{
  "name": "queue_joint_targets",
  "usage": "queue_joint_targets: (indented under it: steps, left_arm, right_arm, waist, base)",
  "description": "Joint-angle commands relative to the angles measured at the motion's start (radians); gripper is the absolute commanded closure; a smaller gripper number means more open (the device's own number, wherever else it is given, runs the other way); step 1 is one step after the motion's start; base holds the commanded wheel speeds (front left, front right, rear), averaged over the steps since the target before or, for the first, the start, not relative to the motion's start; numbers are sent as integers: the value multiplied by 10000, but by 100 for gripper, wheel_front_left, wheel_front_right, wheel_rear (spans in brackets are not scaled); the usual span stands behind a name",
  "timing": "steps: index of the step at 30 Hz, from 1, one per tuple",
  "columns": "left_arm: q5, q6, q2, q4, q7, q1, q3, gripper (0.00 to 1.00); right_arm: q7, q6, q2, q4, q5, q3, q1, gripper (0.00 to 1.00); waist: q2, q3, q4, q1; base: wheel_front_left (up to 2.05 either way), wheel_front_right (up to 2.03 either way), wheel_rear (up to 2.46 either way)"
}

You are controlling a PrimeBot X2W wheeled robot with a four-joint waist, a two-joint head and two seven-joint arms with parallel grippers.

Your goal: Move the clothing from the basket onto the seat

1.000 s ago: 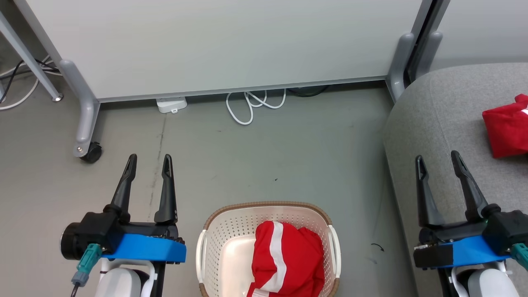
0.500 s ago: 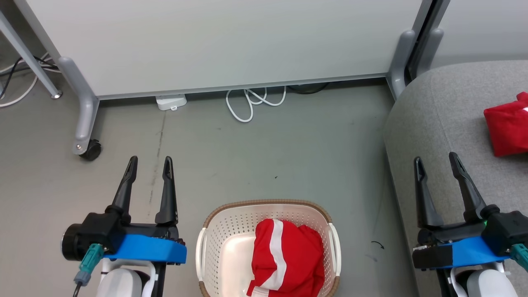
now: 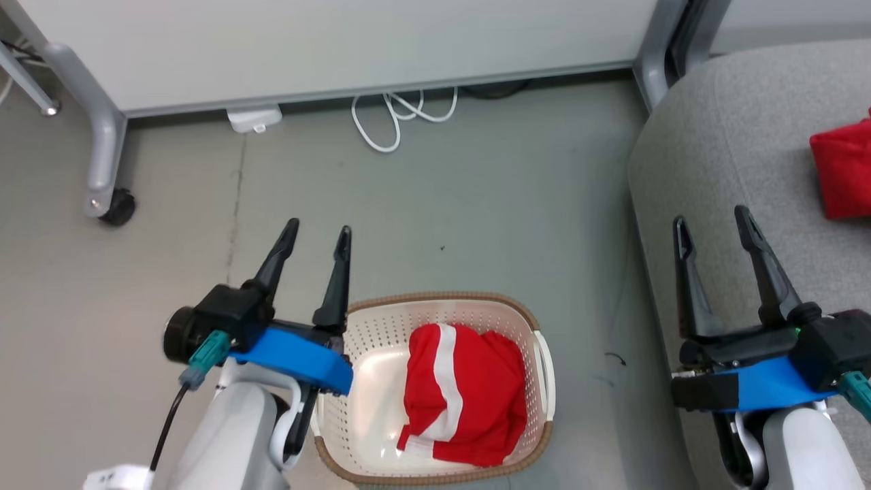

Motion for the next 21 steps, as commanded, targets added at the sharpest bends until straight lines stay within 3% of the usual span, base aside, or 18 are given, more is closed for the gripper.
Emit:
queue_joint_targets:
  steps: [1,8,21]
  left_arm:
    - [-146,-21,75,243,-29,-323,-156,0]
    - [-886,-21,363,1918,-30,-1599,-1687,0]
    - [-2148,-19,278,4908,-30,-3664,-4356,0]
  right_arm:
    - [5,5,8,-62,-52,19,-201,0]
    - [5,5,9,-248,-239,100,-755,0]
    - [5,5,9,-769,-542,297,-1804,0]
  waist:
    - [-1,393,-114,-1]
    - [-1,1540,-336,-1]
    - [-1,3814,-663,-1]
  base:
    - [0,0,0]
    - [0,0,0]
    - [0,0,0]
